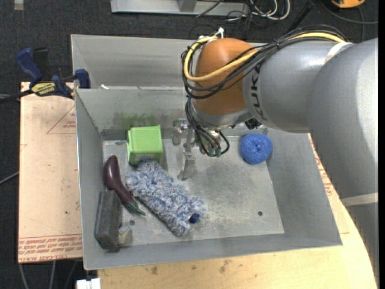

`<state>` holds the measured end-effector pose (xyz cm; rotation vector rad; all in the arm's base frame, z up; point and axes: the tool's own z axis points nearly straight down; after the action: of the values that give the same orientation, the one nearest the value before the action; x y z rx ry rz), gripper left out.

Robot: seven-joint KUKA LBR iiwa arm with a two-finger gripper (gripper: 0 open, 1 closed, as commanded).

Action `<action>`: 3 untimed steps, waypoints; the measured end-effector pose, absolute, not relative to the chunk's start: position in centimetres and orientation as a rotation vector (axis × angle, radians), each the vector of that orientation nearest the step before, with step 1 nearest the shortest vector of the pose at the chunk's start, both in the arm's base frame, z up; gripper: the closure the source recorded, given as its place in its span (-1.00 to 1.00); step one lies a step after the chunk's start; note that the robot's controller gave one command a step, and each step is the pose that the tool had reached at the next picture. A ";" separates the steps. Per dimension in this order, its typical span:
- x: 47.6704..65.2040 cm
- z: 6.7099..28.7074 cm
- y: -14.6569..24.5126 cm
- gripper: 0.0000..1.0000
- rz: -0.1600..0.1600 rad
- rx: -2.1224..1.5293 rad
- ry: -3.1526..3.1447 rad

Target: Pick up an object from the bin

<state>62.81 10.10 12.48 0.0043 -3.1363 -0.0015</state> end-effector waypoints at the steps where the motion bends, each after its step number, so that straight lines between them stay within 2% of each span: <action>1: 62.9 13.0 10.1 -1.00 -0.002 0.002 -3.143; 2: 59.7 12.8 11.3 -1.00 0.000 0.084 -3.144; 3: 55.2 10.7 12.3 -1.00 -0.003 0.207 -3.137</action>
Offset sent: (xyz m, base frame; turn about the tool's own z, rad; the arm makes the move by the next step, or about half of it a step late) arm -0.1142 0.0498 -0.0041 -0.1932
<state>55.25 12.28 10.71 0.2069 -3.1369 -0.0026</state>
